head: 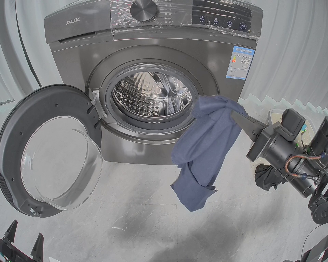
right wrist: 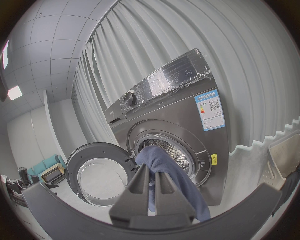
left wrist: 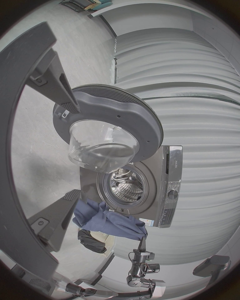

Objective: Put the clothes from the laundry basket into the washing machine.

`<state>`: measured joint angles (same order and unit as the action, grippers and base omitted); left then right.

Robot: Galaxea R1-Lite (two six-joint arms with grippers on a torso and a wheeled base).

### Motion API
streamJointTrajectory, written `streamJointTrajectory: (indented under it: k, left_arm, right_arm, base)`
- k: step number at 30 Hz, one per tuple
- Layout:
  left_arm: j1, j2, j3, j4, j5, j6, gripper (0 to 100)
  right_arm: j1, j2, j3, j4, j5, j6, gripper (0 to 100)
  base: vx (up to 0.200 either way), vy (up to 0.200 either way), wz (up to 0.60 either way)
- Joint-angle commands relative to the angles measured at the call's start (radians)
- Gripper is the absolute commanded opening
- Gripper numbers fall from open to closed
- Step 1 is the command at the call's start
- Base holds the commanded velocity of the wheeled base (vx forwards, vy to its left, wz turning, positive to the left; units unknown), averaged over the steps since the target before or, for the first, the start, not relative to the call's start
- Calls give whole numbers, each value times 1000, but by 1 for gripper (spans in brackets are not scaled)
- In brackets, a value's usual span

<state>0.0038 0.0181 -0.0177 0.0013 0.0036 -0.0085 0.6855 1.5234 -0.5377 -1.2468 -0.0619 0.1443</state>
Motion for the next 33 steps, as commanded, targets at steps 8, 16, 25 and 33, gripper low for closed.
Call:
streamJointTrajectory:
  k: [8,16,25,33]
  left_arm:
    - [5,100,-200,-103,-134,-45,100]
    - [-8,526,-329,-164,-498,-113,100]
    - [-300,864,-341,-377,-522,-117,100]
    - [-433,1091,-346,-557,-453,-149,100]
  right_arm:
    - [8,35,-50,-13,4,1,0]
    - [48,84,-120,-36,-4,3,0]
    - [51,146,-159,-49,-6,3,0]
    - [51,176,-243,-51,7,9,0]
  base:
    - [0,0,0]
    - [0,0,0]
    - [0,0,0]
    - [0,0,0]
